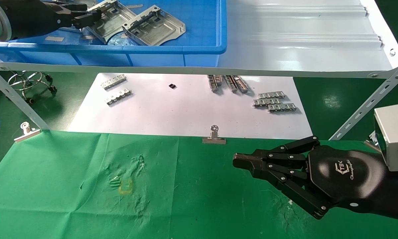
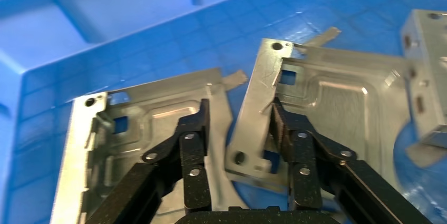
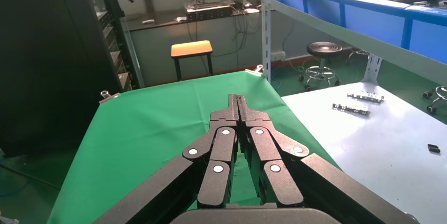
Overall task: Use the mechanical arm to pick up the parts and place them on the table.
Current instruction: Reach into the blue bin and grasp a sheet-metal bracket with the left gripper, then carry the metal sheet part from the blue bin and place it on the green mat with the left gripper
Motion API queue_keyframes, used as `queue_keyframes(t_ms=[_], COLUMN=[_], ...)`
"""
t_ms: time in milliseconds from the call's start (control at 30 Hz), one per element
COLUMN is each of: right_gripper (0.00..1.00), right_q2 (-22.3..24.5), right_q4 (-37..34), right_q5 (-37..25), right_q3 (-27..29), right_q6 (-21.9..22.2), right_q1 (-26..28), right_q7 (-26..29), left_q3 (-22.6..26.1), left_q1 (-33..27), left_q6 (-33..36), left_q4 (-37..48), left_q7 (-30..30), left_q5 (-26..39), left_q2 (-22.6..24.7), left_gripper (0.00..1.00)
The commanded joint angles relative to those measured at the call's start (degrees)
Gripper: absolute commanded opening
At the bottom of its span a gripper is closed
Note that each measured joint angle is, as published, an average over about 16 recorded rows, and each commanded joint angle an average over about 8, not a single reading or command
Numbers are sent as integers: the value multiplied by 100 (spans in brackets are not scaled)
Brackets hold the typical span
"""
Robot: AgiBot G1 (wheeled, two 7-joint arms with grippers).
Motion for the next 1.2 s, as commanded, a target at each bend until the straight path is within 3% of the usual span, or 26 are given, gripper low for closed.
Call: queue_keyframes(t_ms=[33,433,700,867,1200], right_gripper=[0,0,0,0,0], right_q2=[0,0,0,0,0], right_q4=[0,0,0,0,0], right_q5=[0,0,0,0,0], right_q3=[0,0,0,0,0], right_q6=[0,0,0,0,0], right_q1=[0,0,0,0,0], right_q7=[0,0,0,0,0], left_q3=[-6,-50,-210,-348,-602], left_q1=[9,28,-71,-103,103], left_q6=[-120,-70,468,1320,3982], left_q4=[14,5,-150,-365,-898], left_q7=[3,5,105,400,1665], left_q5=[-9,-70,-304,-520,-1030], left_q2=[20,2,-235,-523,-1187], left_gripper=[0,0,0,0,0])
